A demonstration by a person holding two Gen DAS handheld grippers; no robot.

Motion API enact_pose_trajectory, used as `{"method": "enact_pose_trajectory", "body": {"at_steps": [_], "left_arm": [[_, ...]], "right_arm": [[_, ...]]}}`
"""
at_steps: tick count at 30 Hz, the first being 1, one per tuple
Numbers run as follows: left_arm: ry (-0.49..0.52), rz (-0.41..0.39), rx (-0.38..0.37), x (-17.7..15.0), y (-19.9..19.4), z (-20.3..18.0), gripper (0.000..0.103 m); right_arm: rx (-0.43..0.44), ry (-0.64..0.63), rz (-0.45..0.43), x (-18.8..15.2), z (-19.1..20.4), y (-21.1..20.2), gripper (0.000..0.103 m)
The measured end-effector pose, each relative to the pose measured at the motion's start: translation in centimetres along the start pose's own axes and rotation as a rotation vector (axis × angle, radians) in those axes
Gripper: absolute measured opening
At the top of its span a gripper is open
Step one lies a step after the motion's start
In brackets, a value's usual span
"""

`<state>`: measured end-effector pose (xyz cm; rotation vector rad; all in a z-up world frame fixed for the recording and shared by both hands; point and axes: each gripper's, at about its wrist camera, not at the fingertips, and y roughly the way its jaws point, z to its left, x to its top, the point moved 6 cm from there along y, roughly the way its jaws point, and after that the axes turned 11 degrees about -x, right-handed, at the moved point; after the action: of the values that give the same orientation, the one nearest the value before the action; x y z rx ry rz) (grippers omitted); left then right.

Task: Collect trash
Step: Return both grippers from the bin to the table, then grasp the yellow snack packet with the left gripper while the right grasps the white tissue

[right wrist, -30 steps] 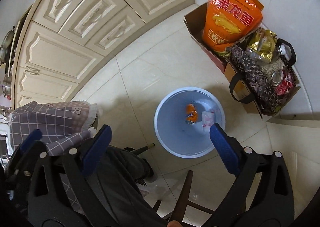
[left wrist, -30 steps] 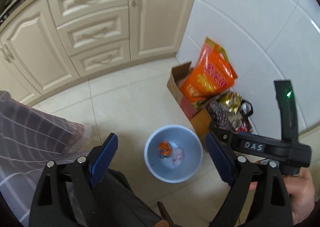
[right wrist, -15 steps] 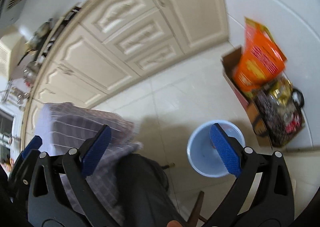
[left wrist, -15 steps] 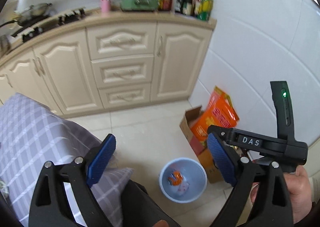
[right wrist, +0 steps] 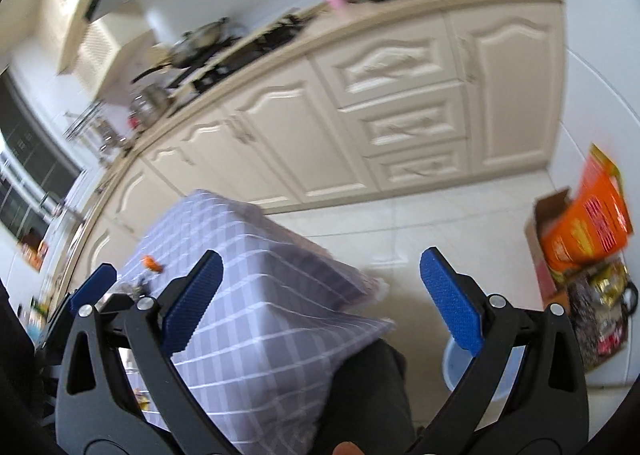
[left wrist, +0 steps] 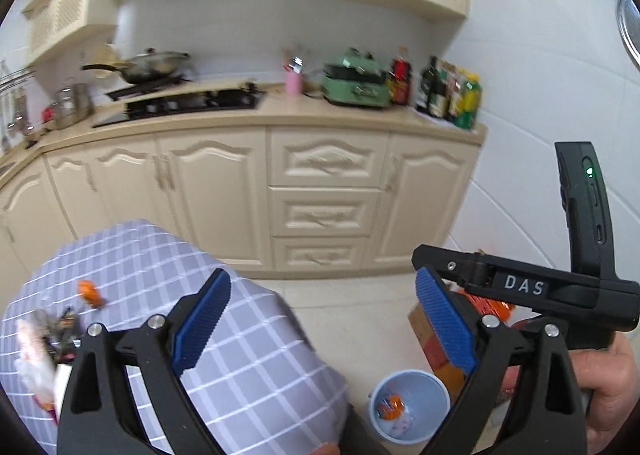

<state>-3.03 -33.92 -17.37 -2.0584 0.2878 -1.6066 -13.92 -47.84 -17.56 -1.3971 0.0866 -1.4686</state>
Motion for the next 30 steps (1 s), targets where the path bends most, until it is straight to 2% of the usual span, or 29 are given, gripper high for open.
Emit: {"method": "enact_pose_trajectory", "body": {"at_steps": [8, 14, 22, 27, 30], "left_arm": [[-0.039, -0.093, 0.151, -0.1, -7.6, 6.1, 0.094], [-0.066, -0.089, 0.269, -3.1, -13.1, 10.5, 0.094], [-0.126, 0.009, 0.390, -10.4, -18.7, 16.6, 0.094], [-0.136, 0.118, 0.408, -14.9, -19.0, 18.5, 0.094], [-0.145, 0.180, 0.385, -17.6, -18.4, 19.2, 0.094]], "right_arm": [[0.114, -0.137, -0.021, -0.2, 9.0, -1.1, 0.097], [0.182, -0.232, 0.006, -2.5, 15.1, -1.2, 0.097], [0.237, -0.362, 0.075, -7.2, 21.8, -0.4, 0.097], [0.252, -0.427, 0.124, -9.8, 24.6, 0.4, 0.097], [0.251, -0.463, 0.147, -10.9, 25.4, 1.0, 0.097]]}}
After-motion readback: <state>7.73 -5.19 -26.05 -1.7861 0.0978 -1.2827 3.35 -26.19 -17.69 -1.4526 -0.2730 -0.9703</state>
